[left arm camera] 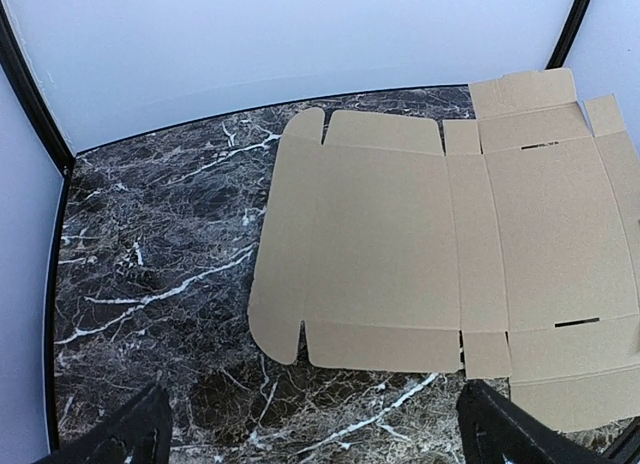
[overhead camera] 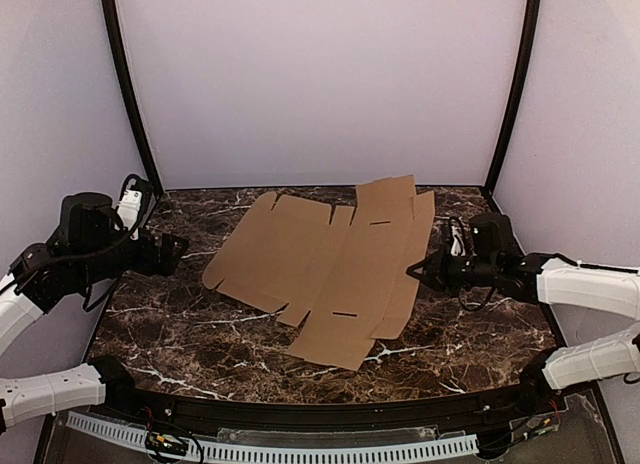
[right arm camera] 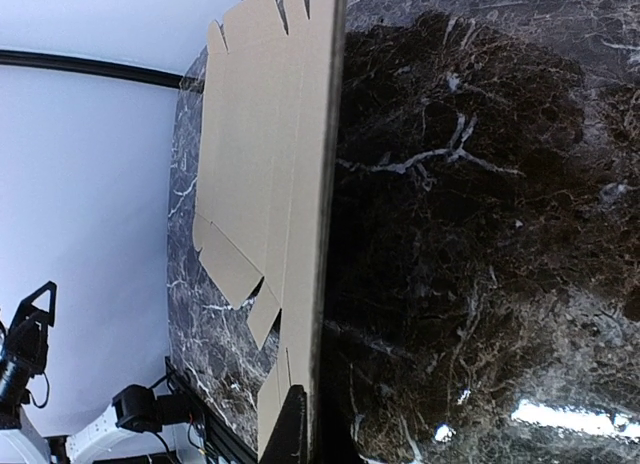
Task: Fold the paper box
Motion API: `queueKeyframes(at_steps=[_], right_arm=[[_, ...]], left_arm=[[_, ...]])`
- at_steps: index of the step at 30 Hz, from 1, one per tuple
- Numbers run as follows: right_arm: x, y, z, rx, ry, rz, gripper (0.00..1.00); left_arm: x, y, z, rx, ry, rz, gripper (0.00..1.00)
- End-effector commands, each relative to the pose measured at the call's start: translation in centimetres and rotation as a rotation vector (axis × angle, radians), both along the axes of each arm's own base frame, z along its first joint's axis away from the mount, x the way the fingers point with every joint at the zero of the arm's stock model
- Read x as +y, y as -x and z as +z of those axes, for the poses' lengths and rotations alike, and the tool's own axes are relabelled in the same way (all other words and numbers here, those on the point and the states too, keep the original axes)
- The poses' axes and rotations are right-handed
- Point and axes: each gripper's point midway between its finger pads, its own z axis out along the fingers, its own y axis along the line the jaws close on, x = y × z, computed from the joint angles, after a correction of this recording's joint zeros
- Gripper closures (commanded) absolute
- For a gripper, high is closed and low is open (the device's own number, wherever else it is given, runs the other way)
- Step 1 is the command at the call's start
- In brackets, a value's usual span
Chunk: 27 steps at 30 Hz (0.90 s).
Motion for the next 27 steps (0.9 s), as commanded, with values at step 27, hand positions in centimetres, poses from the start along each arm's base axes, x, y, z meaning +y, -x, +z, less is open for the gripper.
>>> queueKeyframes(at_steps=[27], right_arm=[[-2.1,-7.6,4.7,-0.166,0.783,0.266,1.00]], left_arm=[[-0.1,0.1,-1.8,0.060,-0.026,0.001,0.00]])
